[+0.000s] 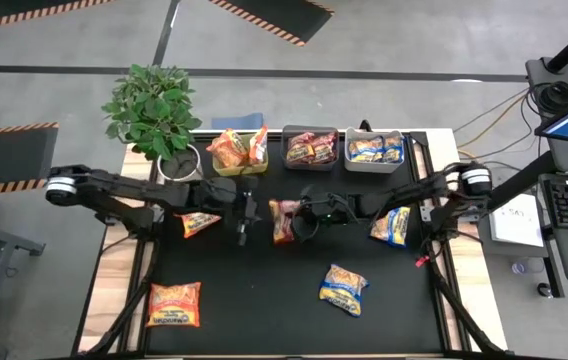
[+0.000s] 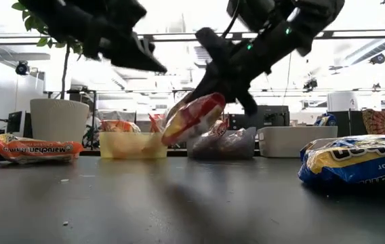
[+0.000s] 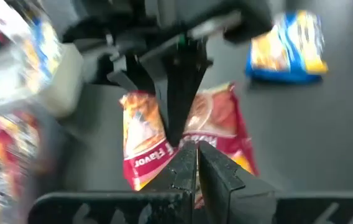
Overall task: Sort Maruchan noodles
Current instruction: Put the red noodle pack into the black bin
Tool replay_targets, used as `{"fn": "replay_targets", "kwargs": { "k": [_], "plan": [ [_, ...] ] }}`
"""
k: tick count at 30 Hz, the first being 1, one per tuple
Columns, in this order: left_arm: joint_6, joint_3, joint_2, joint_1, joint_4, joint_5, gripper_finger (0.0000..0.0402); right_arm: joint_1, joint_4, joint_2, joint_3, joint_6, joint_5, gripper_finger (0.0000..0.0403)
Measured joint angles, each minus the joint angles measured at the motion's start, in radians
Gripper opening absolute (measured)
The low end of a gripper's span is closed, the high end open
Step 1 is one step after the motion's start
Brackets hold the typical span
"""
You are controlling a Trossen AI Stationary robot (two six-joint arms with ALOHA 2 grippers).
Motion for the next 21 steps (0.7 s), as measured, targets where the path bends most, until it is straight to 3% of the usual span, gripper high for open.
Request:
{"fn": "replay_targets", "kwargs": {
  "k": [7,13,17,21],
  "plan": [
    [0.011,0.002,-0.078,0.006,0.072,-0.047,0.0000,-0.013,-0.205,-0.211,0.000,-0.098,0.226,0.0065],
    [0.011,0.002,-0.053,0.010,0.213,-0.111,0.0000,-0.037,-0.348,-0.370,0.000,-0.167,0.488,0.0065],
    [0.011,0.002,-0.001,0.019,0.348,-0.127,0.0000,-0.067,-0.402,-0.414,0.000,-0.189,0.655,0.0065],
    [0.011,0.002,0.063,0.051,0.458,-0.129,0.0000,-0.114,-0.414,-0.412,-0.001,-0.209,0.694,0.0065]
  ]
}}
